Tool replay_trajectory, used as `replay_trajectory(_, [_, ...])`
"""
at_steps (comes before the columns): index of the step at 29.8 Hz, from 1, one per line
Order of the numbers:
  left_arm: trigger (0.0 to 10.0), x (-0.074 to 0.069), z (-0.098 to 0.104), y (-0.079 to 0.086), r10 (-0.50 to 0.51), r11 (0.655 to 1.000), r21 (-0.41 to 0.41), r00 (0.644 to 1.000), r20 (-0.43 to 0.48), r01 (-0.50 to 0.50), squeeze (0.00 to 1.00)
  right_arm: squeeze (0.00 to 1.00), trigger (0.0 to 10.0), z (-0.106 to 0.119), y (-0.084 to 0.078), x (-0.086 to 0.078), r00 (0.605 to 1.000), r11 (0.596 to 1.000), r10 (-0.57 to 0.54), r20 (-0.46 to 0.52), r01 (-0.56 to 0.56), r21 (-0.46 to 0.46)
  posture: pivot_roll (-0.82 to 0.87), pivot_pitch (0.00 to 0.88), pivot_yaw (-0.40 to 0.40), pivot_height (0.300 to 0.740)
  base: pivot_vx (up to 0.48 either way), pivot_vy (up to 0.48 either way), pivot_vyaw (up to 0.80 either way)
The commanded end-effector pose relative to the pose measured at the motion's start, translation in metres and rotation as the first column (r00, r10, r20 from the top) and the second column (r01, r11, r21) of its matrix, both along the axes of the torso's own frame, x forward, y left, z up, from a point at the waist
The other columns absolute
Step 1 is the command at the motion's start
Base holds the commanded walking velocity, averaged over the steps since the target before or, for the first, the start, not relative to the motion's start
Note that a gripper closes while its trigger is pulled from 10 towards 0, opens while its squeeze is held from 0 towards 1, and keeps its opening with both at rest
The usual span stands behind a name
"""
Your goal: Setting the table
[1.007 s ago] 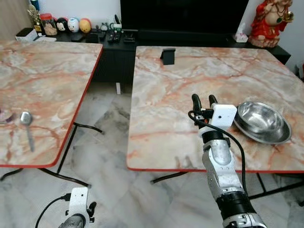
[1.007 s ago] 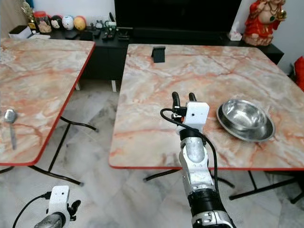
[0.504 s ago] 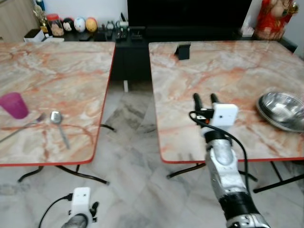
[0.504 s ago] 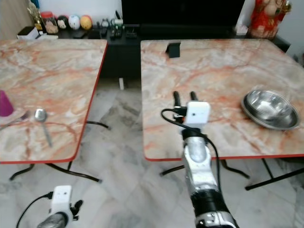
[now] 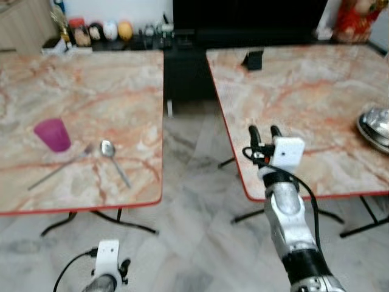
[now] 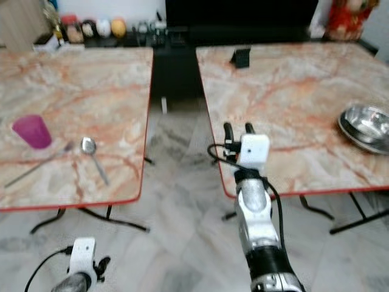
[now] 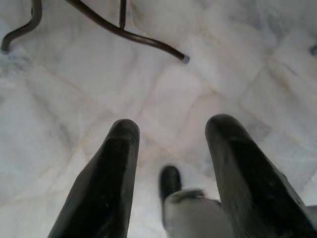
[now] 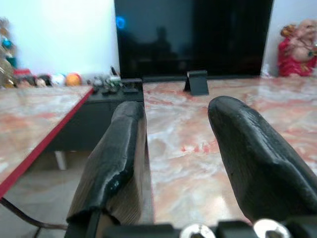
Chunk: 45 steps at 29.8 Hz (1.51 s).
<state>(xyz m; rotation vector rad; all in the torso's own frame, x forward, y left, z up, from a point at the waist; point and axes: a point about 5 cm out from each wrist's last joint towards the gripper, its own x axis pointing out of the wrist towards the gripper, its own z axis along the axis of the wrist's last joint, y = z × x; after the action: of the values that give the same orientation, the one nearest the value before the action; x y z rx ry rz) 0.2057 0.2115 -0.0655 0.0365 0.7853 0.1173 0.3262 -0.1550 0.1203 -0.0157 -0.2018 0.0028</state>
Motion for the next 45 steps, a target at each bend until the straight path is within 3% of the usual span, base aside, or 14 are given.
replay_trajectory(1, [10.0,-0.006,-0.003,0.005,0.015,1.0,0.006,1.0,-0.022,-0.014,0.0,0.0,10.0,-0.01,0.007,-0.001,0.999,1.0,0.022,-0.043,-0.021,0.009,-0.06,0.0,-0.034,0.74,0.0,0.36,0.0])
replay_trajectory(8, [10.0,-0.006,-0.003,0.005,0.013,1.0,0.006,1.0,-0.022,-0.013,0.0,0.0,10.0,-0.042,0.0,-0.01,0.983,1.0,0.015,-0.181,-0.018,-0.015,-0.06,0.0,-0.033,0.74,0.0,0.357,0.0])
replay_trajectory(11, [10.0,-0.006,-0.003,0.005,0.012,1.0,0.005,1.0,-0.022,-0.012,0.0,0.0,10.0,-0.08,-0.019,-0.023,0.917,0.987,-0.156,-0.366,0.13,-0.096,-0.06,0.0,-0.034,0.74,0.0,0.359,0.0])
replay_trajectory(12, [10.0,-0.006,-0.003,0.005,0.012,1.0,0.005,1.0,-0.022,-0.012,0.0,0.0,10.0,-0.08,-0.019,-0.023,0.917,0.987,-0.156,-0.366,0.13,-0.096,-0.06,0.0,-0.034,0.74,0.0,0.36,0.0])
replay_trajectory(13, [10.0,-0.006,-0.003,0.005,0.012,1.0,0.005,1.0,-0.022,-0.012,0.0,0.0,10.0,-0.121,-0.042,-0.046,0.724,0.933,-0.343,-0.598,0.335,-0.129,-0.06,0.0,-0.034,0.74,0.0,0.356,0.0])
replay_trajectory(14, [10.0,-0.006,-0.003,0.005,0.012,1.0,0.005,1.0,-0.022,-0.012,0.0,0.0,10.0,-0.121,-0.042,-0.046,0.724,0.933,-0.343,-0.598,0.335,-0.129,-0.06,0.0,-0.034,0.74,0.0,0.356,0.0])
replay_trajectory(15, [10.0,-0.006,-0.003,0.005,0.013,1.0,0.005,1.0,-0.021,-0.012,0.0,0.0,10.0,-0.154,-0.044,-0.075,0.538,0.897,-0.324,-0.778,0.435,-0.073,-0.06,0.0,-0.035,0.74,0.0,0.356,0.0])
replay_trajectory(17, [10.0,-0.007,-0.003,0.004,0.013,1.0,0.004,1.0,-0.021,-0.013,0.0,0.0,10.0,-0.168,-0.039,-0.089,0.479,0.908,-0.266,-0.836,0.417,-0.05,-0.06,0.0,-0.036,0.74,0.0,0.356,0.0])
replay_trajectory(23, [10.0,-0.007,-0.003,0.004,0.017,1.0,0.004,1.0,-0.021,-0.017,0.0,0.0,10.0,-0.185,-0.037,-0.112,0.455,0.948,-0.218,-0.864,0.309,-0.077,-0.06,0.0,-0.035,0.74,0.0,0.358,0.0])
replay_trajectory(28, [10.0,-0.006,-0.003,0.004,0.015,1.0,0.004,1.0,-0.021,-0.015,0.0,0.0,10.0,-0.199,-0.042,-0.136,0.361,0.955,-0.231,-0.904,0.262,-0.14,-0.06,0.0,-0.036,0.74,0.0,0.358,0.0])
replay_trajectory(30, [10.0,-0.006,-0.003,0.004,0.015,1.0,0.002,1.0,-0.02,-0.015,0.0,0.0,10.0,-0.209,-0.036,-0.153,0.321,0.977,-0.185,-0.929,0.166,-0.137,-0.06,0.0,-0.037,0.74,0.0,0.36,0.0])
replay_trajectory(32, [10.0,-0.006,-0.003,0.004,0.017,1.0,0.004,1.0,-0.021,-0.017,0.0,0.0,10.0,-0.213,-0.03,-0.161,0.313,0.988,-0.143,-0.939,0.094,-0.119,-0.06,0.0,-0.036,0.74,0.0,0.307,0.0])
replay_trajectory(37, [10.0,-0.006,-0.003,0.004,0.009,1.0,0.015,1.0,-0.021,-0.009,0.0,0.0,10.0,-0.218,-0.026,-0.172,0.293,0.991,-0.128,-0.948,0.084,-0.108,-0.05,0.0,-0.037,0.74,0.0,0.103,0.0])
replay_trajectory(45, [10.0,-0.006,-0.003,0.004,0.008,1.0,0.009,1.0,-0.022,-0.007,0.0,0.0,10.0,-0.217,-0.018,-0.169,0.317,0.994,-0.092,-0.944,0.081,-0.07,-0.06,0.0,-0.034,0.74,0.0,0.0,0.0])
